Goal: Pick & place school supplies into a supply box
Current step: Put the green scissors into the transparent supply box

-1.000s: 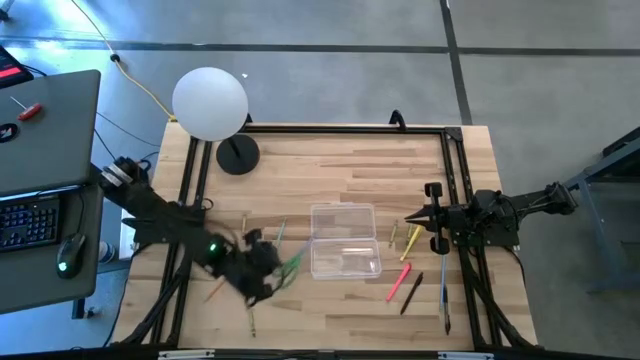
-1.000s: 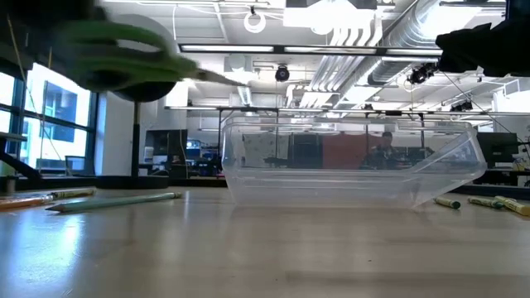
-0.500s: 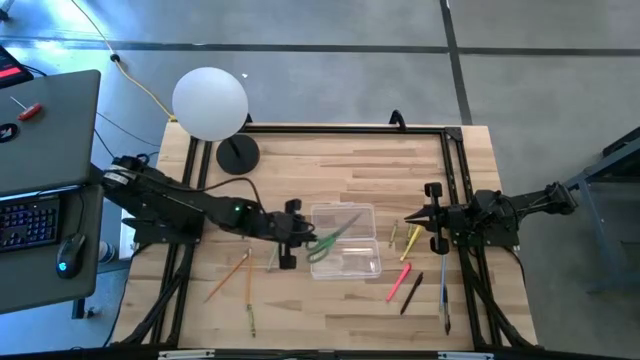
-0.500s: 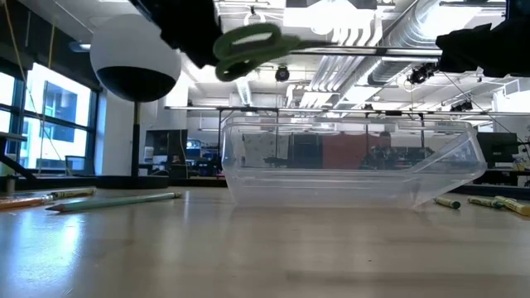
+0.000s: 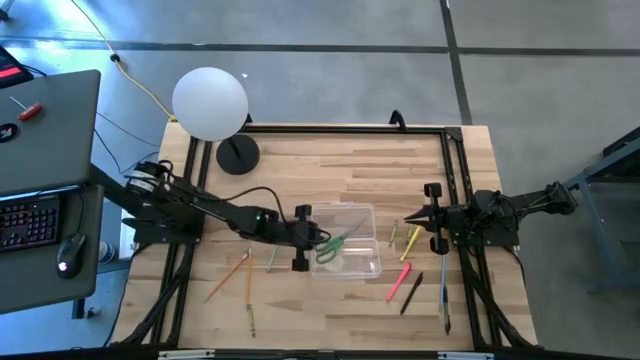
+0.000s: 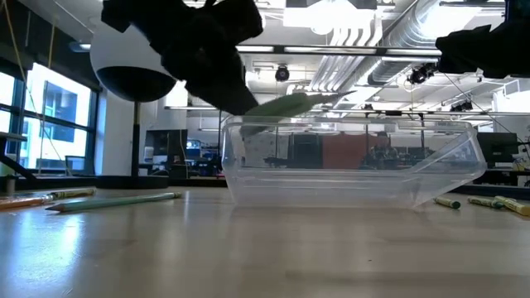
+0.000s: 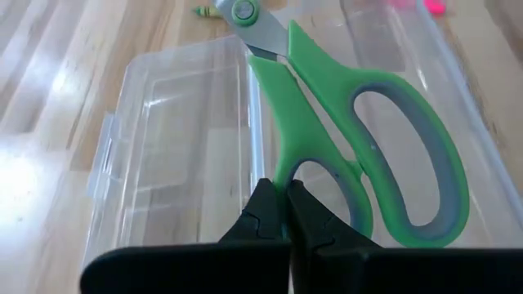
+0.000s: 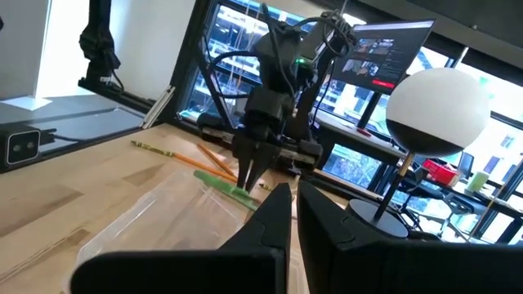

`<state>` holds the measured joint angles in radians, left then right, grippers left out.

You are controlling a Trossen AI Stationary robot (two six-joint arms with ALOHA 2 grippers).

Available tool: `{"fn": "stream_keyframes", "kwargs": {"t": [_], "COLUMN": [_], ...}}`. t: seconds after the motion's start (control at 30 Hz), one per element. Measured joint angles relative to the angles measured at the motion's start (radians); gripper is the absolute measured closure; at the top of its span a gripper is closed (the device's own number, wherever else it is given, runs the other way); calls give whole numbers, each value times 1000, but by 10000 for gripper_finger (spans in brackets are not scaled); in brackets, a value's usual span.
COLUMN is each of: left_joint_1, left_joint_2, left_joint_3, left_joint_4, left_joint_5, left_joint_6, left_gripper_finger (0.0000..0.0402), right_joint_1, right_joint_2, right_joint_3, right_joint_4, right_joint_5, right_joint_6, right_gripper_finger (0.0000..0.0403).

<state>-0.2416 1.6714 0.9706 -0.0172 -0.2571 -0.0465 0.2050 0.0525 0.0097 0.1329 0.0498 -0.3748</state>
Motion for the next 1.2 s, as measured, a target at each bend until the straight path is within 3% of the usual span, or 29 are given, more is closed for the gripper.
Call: {"fn": "stream_keyframes", "kwargs": {"t": [0.47,0.87,1.2], "left_joint_1": [-2,-15,-14], "left_joint_2": [116,129,145], "left_joint_3": [-1,-1,0], "left_joint_4": [66,20,10], "left_joint_5": [72,262,266], "left_joint_6": [-24,16,20], "left_gripper_finger": [382,380,297], "right_joint_1": [0,0,0], "right_joint_2": [11,12,12], "right_joint_3": [0,0,0], "right_joint_4": [-1,-2,-1], "right_joint_5": [0,0,0], "right_joint_6": [2,3,3], "right_gripper_finger": [400,401,400]}}
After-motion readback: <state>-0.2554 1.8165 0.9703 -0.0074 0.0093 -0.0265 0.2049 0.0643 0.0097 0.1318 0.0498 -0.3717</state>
